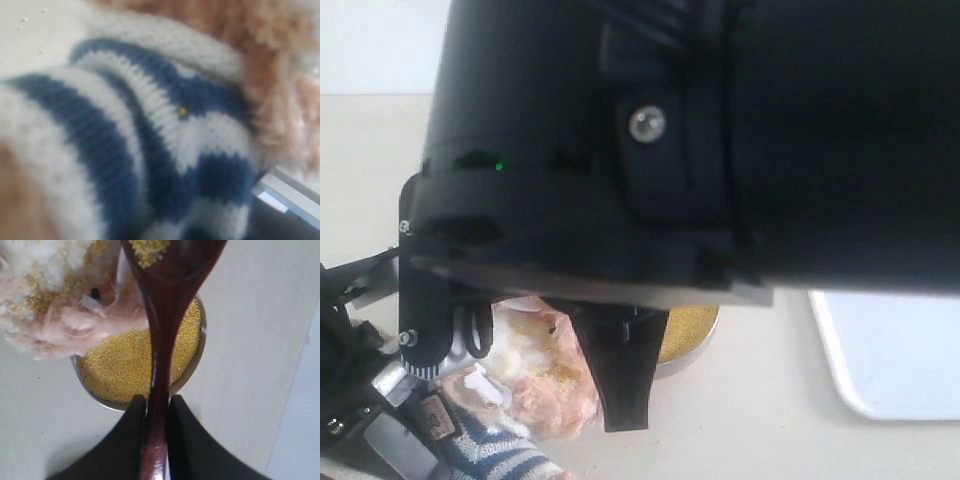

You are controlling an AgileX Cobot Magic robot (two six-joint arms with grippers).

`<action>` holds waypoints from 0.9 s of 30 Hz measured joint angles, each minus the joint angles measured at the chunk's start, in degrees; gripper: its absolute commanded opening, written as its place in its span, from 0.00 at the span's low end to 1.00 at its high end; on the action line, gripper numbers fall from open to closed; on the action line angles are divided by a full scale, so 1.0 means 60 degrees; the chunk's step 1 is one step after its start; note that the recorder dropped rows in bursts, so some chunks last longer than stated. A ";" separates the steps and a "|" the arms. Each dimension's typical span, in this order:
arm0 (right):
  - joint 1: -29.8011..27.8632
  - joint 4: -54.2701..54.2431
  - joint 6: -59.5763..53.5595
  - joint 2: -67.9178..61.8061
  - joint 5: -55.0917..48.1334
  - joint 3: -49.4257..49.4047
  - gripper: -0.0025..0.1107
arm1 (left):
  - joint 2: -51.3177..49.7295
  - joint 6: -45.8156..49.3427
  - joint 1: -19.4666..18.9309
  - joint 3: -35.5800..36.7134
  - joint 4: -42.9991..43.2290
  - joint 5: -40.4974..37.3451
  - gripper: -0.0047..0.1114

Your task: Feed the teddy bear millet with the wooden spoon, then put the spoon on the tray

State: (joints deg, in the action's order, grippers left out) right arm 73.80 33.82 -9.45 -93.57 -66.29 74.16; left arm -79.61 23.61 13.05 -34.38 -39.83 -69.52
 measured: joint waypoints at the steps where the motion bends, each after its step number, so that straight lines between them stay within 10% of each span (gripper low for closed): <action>1: 0.0000 0.0022 0.0000 0.0000 0.0000 0.0000 0.02 | 0.0069 0.0000 0.0000 0.0000 -0.0017 0.0000 0.07; 27: -0.0303 -0.0270 0.0286 0.0000 -0.0055 0.0000 0.02 | 0.0215 -0.0121 0.0000 0.0101 0.0063 0.0021 0.07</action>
State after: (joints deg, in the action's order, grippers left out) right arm 71.99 32.20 -7.73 -93.57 -66.62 74.16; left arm -78.32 22.89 13.05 -33.78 -39.45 -69.39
